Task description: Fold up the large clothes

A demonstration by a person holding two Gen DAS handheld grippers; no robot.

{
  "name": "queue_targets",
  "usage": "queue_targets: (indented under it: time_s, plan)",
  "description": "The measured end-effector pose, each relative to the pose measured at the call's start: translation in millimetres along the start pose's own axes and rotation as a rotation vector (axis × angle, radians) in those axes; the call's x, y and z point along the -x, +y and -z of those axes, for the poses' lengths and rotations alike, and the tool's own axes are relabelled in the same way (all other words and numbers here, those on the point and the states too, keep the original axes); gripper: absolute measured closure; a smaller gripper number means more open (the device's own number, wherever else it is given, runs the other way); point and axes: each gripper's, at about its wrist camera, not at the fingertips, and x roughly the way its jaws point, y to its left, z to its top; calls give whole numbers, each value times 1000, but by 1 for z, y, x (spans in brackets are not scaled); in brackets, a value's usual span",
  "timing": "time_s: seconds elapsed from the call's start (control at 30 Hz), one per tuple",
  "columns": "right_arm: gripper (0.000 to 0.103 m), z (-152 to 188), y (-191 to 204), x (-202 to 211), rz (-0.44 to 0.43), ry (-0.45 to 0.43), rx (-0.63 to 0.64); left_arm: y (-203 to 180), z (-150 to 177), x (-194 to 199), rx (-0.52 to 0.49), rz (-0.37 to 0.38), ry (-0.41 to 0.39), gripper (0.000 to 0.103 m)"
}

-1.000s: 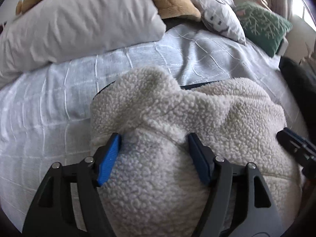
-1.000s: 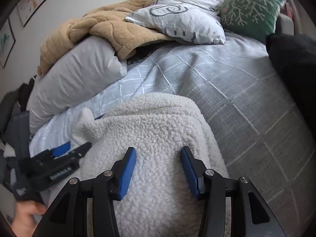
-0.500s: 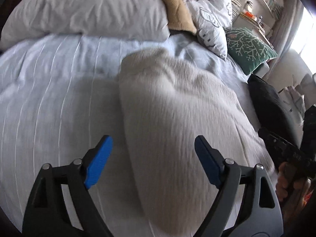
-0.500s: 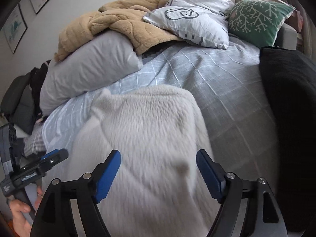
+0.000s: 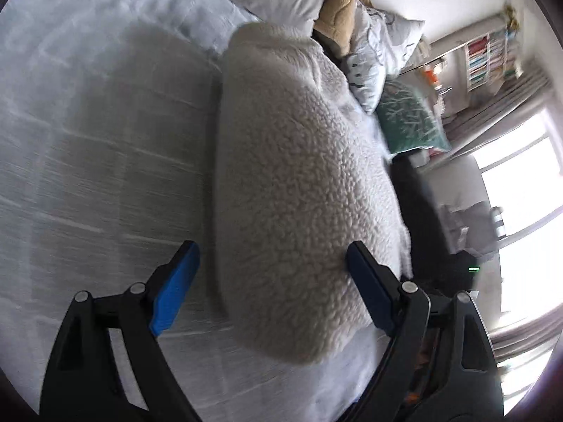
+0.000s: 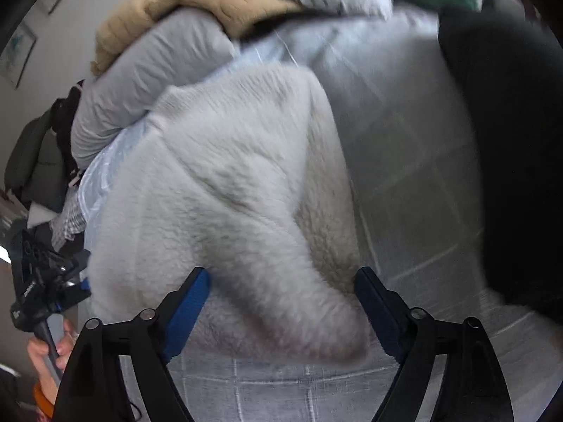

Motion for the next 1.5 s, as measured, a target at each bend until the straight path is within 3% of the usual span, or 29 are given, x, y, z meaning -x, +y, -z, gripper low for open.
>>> queue_targets:
  time_s: [0.07, 0.13, 0.23, 0.27, 0.37, 0.47, 0.57, 0.73, 0.8, 0.83, 0.9, 0.93, 1.07, 1.27, 1.5]
  plan:
    - [1, 0, -19, -15, -91, 48, -117, 11, 1, -16, 79, 96, 23, 9]
    - [1, 3, -19, -26, -121, 59, -117, 29, 3, -36, 194, 195, 61, 2]
    - [3, 3, -18, -30, -173, 48, -122, 42, 7, -47, 259, 283, 56, 6]
    - [9, 3, -16, -30, -184, 37, -115, 37, 6, -43, 238, 269, 43, 15]
    - [27, 0, -5, -18, -189, 3, -79, 14, 1, -26, 141, 197, 5, 28]
    - [37, 0, 19, -7, -187, -26, -4, -1, -4, 1, 93, 142, -65, 31]
    - [40, 2, 43, -6, -233, -23, 38, -7, -9, 41, 45, 96, -148, 31]
    - [39, 10, 93, -19, -272, 34, 145, 30, -12, 75, 89, 5, -174, 27]
    - [29, 14, 104, -45, -202, 108, 160, 45, -6, 63, 64, -113, -133, 25]
    - [24, 17, 105, -57, -166, 142, 163, 47, -1, 59, 15, -146, -141, 17]
    - [10, 23, 101, -72, -148, 152, 134, 43, 1, 61, -42, -170, -170, 15]
    - [9, 22, 100, -72, -145, 152, 119, 39, 1, 63, -49, -180, -174, 15]
    - [9, 26, 113, -48, -86, 104, 184, 30, 1, 82, -79, -241, -188, 15]
    - [9, 41, 147, -10, 144, -1, 386, 9, 14, 105, -170, -378, -216, 15]
    - [9, 70, 176, 30, 253, -118, 523, -22, 30, 121, -205, -478, -217, 11]
